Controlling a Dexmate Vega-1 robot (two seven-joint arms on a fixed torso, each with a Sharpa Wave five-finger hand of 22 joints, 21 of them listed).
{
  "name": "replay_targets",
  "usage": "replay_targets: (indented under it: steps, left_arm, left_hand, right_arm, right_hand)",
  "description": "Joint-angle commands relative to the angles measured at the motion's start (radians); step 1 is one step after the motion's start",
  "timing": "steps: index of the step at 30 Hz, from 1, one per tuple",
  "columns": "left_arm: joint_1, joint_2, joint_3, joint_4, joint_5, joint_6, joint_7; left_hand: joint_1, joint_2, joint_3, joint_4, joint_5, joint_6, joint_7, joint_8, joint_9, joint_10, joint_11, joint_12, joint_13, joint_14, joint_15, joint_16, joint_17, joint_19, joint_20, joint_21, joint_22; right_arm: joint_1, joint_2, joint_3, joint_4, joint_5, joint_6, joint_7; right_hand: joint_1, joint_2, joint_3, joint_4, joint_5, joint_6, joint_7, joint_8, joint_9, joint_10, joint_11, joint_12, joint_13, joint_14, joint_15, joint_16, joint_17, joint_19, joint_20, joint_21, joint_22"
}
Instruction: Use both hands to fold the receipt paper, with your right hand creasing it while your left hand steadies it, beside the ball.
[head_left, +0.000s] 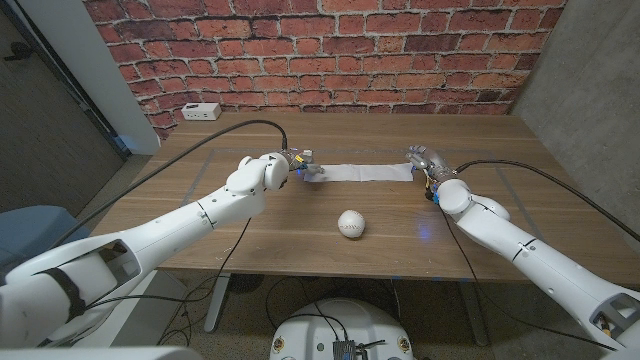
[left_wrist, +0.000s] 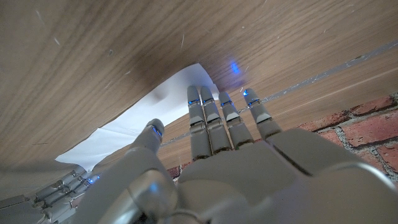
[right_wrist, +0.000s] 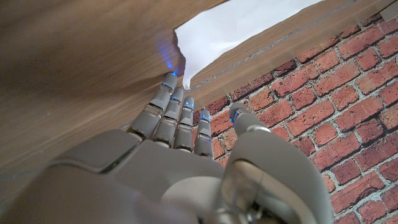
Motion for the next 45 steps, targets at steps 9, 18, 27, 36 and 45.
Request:
replay_targets:
  steps: [9, 18, 27, 36, 45]
  left_arm:
    - [0.001, -0.002, 0.01, -0.009, 0.012, 0.021, -0.011]
    - [0.005, -0.001, 0.01, -0.014, 0.015, 0.022, -0.008]
    - [0.012, 0.002, 0.01, -0.021, 0.023, 0.026, -0.001]
    - [0.019, 0.003, 0.005, -0.02, 0.021, 0.022, 0.012]
    - [0.02, 0.002, 0.001, -0.013, 0.016, 0.009, 0.02]
  left_hand:
    - [-0.012, 0.001, -0.002, 0.014, 0.006, -0.005, 0.003, 0.002, 0.005, -0.001, 0.01, -0.007, 0.003, -0.001, 0.009, -0.006, 0.005, 0.0, 0.008, -0.005, 0.002]
    - [-0.019, 0.003, -0.003, 0.02, 0.007, -0.007, 0.004, 0.001, 0.005, 0.0, 0.01, -0.009, 0.003, -0.002, 0.007, -0.007, 0.006, 0.002, 0.007, -0.006, 0.002]
    - [-0.025, 0.006, -0.002, 0.025, 0.008, -0.009, 0.004, 0.001, 0.005, 0.001, 0.008, -0.011, 0.004, -0.002, 0.007, -0.007, 0.006, 0.004, 0.007, -0.008, 0.002]
    - [-0.027, 0.014, 0.003, 0.03, 0.01, -0.008, 0.004, 0.002, 0.005, 0.001, 0.007, -0.013, 0.004, -0.002, 0.005, -0.008, 0.005, 0.007, 0.007, -0.009, 0.002]
    - [-0.028, 0.017, 0.008, 0.033, 0.01, -0.006, 0.004, 0.003, 0.006, 0.004, 0.007, -0.015, 0.004, 0.0, 0.005, -0.008, 0.004, 0.008, 0.008, -0.011, 0.003]
  right_arm:
    - [-0.055, 0.052, 0.13, 0.109, 0.411, 0.254, 0.228]
    - [-0.093, 0.057, 0.178, 0.079, 0.575, 0.264, 0.28]
    - [-0.12, 0.043, 0.188, 0.039, 0.635, 0.277, 0.292]
    - [-0.137, 0.024, 0.193, -0.005, 0.695, 0.261, 0.314]
    - [-0.124, -0.004, 0.149, -0.028, 0.684, 0.221, 0.343]
  right_hand:
    - [0.11, -0.003, 0.063, -0.022, 0.007, 0.014, 0.004, -0.002, 0.003, 0.052, -0.004, 0.009, 0.005, 0.088, -0.032, 0.04, 0.014, 0.074, -0.023, 0.032, 0.004]
    - [0.088, -0.02, 0.052, 0.032, 0.002, -0.006, 0.02, -0.01, 0.004, 0.072, 0.038, 0.006, 0.006, 0.156, -0.013, 0.06, 0.022, 0.144, -0.01, 0.065, 0.007]
    - [-0.032, -0.075, -0.036, 0.099, -0.007, -0.094, -0.011, -0.02, 0.003, -0.039, 0.04, -0.035, 0.008, 0.152, 0.088, 0.023, 0.015, 0.231, 0.073, 0.11, 0.012]
    - [-0.151, -0.112, -0.113, 0.151, -0.009, -0.125, 0.007, -0.009, 0.005, -0.009, 0.101, -0.015, 0.007, 0.218, 0.132, 0.017, 0.005, 0.3, 0.08, 0.141, 0.011]
    - [-0.2, -0.107, -0.134, 0.173, -0.003, -0.046, 0.063, 0.015, 0.003, 0.075, 0.112, 0.005, 0.005, 0.255, 0.133, 0.007, -0.008, 0.333, 0.073, 0.15, 0.005]
